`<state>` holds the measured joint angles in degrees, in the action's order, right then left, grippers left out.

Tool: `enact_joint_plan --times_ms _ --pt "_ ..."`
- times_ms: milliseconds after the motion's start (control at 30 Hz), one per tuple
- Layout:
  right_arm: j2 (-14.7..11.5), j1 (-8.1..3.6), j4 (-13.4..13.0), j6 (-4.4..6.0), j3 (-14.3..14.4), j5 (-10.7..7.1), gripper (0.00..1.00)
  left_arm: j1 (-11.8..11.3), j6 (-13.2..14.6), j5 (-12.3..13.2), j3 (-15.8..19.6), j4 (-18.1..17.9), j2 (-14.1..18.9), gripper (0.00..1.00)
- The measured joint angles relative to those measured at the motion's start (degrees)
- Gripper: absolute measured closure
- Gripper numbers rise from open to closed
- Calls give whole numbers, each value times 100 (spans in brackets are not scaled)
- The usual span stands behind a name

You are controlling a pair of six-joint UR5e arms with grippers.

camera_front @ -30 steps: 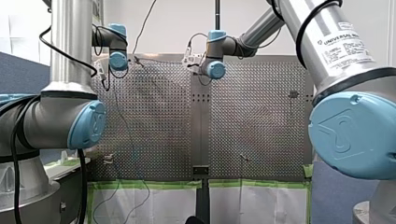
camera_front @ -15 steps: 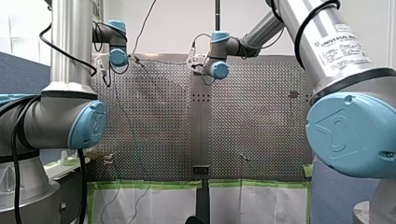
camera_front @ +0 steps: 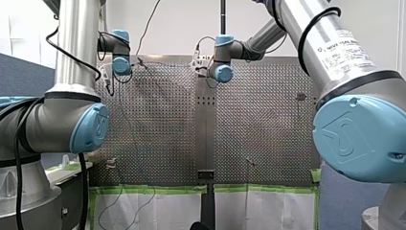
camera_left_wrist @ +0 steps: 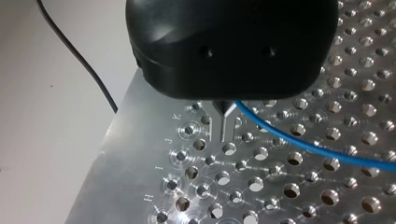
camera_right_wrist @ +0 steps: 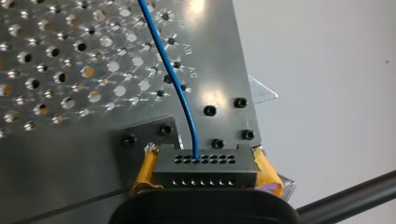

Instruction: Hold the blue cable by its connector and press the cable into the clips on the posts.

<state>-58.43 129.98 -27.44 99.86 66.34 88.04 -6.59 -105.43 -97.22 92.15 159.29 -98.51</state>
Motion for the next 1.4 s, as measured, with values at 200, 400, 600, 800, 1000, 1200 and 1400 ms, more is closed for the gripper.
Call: enact_joint_plan --times_ms 200,400,600,800,1000,1200,1400 --pt "71 2 124 8 -262 -20 100 -6 -11 38 -65 -2 -23 100" --pt "237 -25 164 9 -420 -38 100 -19 -72 48 -100 -3 -25 100" --pt "370 -35 179 18 -509 -82 100 -23 -89 54 -93 -10 -24 100" --pt "386 -27 238 22 -524 -100 100 -15 -77 77 -78 -47 -22 84" --pt "387 1 279 22 -527 -102 100 -11 -52 161 -43 -124 -20 50" --pt "387 4 341 11 -527 -102 100 -42 -41 298 -16 -127 25 4" --pt "387 6 356 9 -528 -102 100 -83 -159 111 18 -105 224 0"
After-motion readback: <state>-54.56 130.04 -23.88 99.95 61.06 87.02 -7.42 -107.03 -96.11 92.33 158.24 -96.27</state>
